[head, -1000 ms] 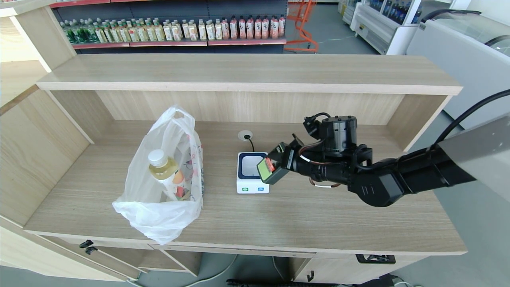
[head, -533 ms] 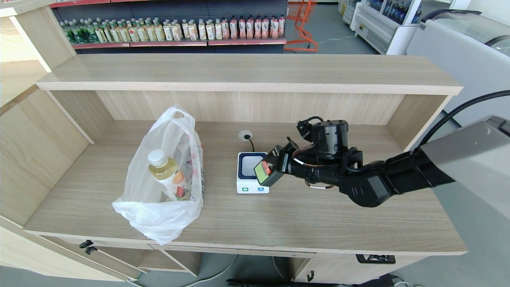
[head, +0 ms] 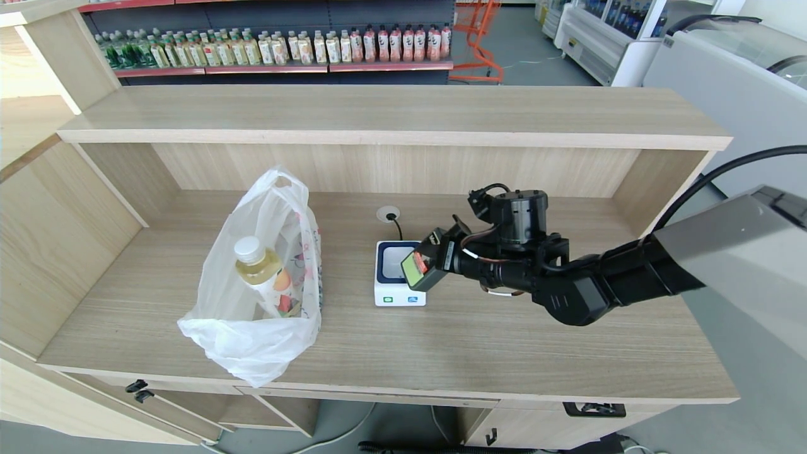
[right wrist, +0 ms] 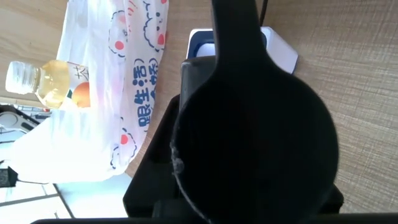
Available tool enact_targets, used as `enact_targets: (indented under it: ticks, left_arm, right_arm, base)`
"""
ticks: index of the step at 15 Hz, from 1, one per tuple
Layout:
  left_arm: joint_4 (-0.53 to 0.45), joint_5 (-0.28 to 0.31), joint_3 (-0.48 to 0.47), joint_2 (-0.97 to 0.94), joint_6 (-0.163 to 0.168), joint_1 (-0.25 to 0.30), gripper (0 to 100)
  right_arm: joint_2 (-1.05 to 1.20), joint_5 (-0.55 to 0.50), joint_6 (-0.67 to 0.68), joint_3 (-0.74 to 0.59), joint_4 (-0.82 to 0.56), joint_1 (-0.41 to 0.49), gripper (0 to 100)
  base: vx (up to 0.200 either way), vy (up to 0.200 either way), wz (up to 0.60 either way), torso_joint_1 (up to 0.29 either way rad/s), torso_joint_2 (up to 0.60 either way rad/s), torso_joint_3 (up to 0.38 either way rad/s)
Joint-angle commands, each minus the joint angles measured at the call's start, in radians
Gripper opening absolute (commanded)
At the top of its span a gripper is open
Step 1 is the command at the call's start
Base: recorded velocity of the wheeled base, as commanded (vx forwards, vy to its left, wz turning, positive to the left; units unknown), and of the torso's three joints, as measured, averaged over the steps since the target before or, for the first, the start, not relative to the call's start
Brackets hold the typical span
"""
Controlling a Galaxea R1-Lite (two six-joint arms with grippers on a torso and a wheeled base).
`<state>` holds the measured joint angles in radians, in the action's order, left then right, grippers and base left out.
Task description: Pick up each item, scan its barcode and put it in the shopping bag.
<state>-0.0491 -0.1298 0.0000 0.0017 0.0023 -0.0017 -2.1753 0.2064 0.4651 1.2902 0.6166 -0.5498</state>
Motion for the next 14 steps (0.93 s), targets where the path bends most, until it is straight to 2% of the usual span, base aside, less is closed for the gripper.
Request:
enact_targets:
  ticks: [1,10,12,14]
  left_arm:
    - [0.0,-0.001,0.0,0.0,0.001,0.0,100]
    - [0.0,-0.001,0.0,0.0,0.001,0.0,100]
    - [-0.001,-0.001,0.0,0.0,0.001,0.0,100]
    - [-0.001,-0.001,0.0,0.0,0.001,0.0,100]
  right_arm:
    - [-0.017,0.001,-0.008,0.003,0.002,-0.004,0]
    - [0.022,0.002,-0.011,0.037,0.008,-0.009,0]
    - [0.166,-0.008,0.0,-0.026,0.046,-0.002,0]
    - [0.35,-0.004,-0.112,-0.14,0.071,0.039,0]
  base:
    - [0.0,0.0,0.0,0.0,0.0,0.0]
    - [0.0,0.0,0.0,0.0,0.0,0.0]
    - [0.0,0.0,0.0,0.0,0.0,0.0]
    - [0.0,0.0,0.0,0.0,0.0,0.0]
